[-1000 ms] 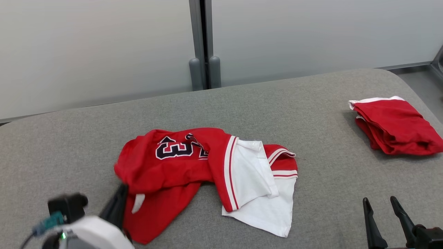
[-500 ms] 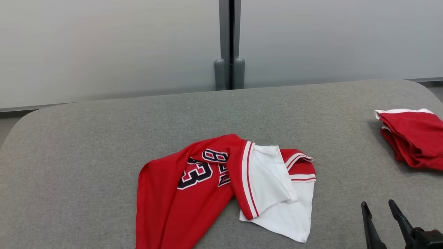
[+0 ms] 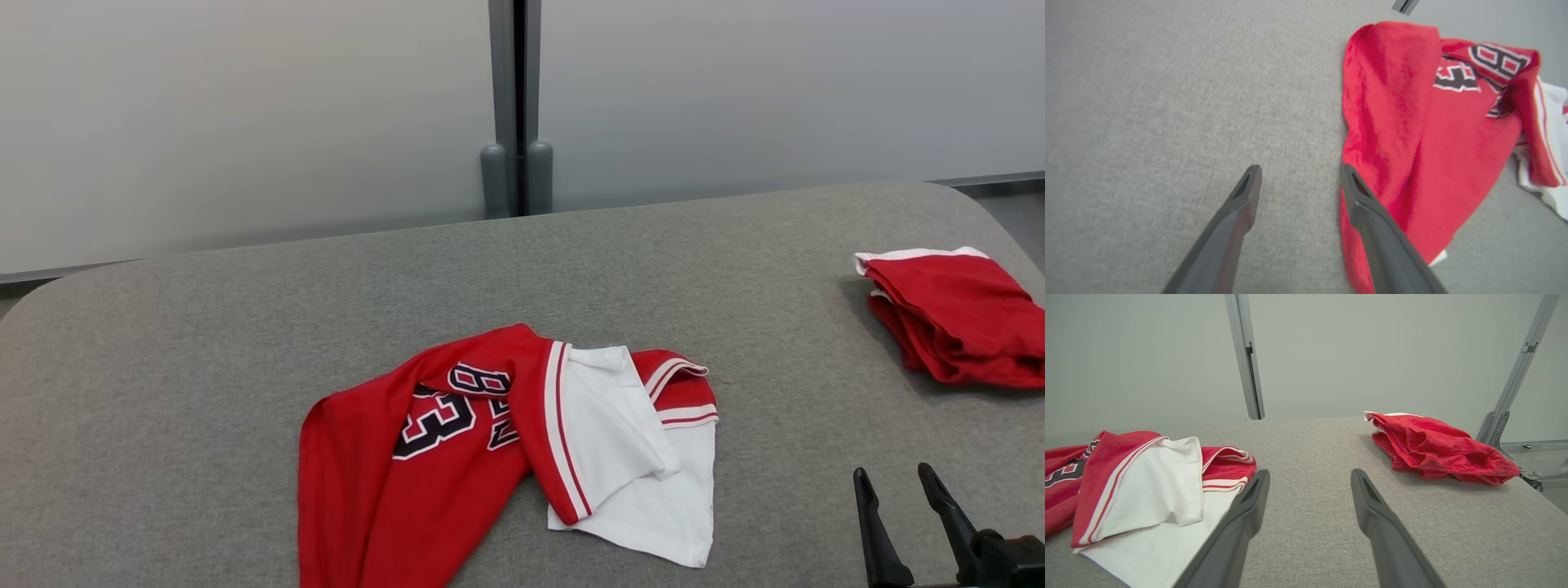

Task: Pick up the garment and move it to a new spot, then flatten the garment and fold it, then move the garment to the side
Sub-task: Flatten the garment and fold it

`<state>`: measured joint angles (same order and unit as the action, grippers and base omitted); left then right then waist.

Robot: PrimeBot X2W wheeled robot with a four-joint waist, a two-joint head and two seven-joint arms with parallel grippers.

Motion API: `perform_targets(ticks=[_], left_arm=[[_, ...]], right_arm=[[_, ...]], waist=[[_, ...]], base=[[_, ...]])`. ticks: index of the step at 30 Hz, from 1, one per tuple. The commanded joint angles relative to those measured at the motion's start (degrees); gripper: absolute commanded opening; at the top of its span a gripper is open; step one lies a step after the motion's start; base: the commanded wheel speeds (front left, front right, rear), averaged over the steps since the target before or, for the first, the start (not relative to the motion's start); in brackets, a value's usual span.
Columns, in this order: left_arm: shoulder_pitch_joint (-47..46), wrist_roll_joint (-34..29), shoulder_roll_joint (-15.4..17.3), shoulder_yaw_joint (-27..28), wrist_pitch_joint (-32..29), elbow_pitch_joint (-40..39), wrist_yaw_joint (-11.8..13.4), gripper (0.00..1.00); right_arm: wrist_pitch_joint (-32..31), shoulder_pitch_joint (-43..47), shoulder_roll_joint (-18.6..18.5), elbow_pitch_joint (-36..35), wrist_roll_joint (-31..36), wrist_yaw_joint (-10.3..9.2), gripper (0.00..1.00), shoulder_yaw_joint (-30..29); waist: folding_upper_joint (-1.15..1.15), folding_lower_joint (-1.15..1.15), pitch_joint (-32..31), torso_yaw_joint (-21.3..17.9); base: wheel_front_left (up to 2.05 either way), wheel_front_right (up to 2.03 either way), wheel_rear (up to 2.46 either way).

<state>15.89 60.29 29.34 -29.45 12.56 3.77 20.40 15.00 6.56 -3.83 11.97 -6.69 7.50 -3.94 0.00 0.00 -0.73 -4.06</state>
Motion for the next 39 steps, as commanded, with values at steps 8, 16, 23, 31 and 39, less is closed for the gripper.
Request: perform_targets(ticks=[8,16,23,31,39], left_arm=[[-13.1,-9.2,0.8,-9.2,-9.1,-14.3,0.9,1.00],[-29.3,-14.4,-9.2,-20.4,-17.4,-2.7,-6.0,1.00],[-37.2,-17.7,-14.3,-23.6,-17.8,9.6,-8.9,1.00],[-45.2,-23.6,-18.1,-27.5,-17.5,19.3,-10.2,1.00],[-47.3,-24.3,-20.1,-29.5,-18.7,27.2,-11.1,1.00]], right_arm=[[0.3,-1.9,0.2,-0.5,-0.7,-0.02,1.00,1.0],[0.3,-4.7,0.7,-0.5,-1.4,-0.02,1.00,1.5],[0.3,-6.0,0.8,-0.3,-2.0,-0.02,1.00,1.7],[0.3,-6.9,0.8,0.0,-2.8,-0.02,1.00,2.4],[0.3,-7.2,0.8,0.1,-2.6,-0.02,1.00,2.5]], waist=[[0.00,0.00,2.9,-4.3],[0.00,0.00,7.9,-9.2],[0.00,0.00,10.2,-12.4],[0.00,0.00,11.3,-13.5],[0.00,0.00,11.5,-14.5]], base=[[0.00,0.00,0.00],[0.00,0.00,0.00],[0.00,0.00,0.00],[0.00,0.00,0.00],[0.00,0.00,0.00]])
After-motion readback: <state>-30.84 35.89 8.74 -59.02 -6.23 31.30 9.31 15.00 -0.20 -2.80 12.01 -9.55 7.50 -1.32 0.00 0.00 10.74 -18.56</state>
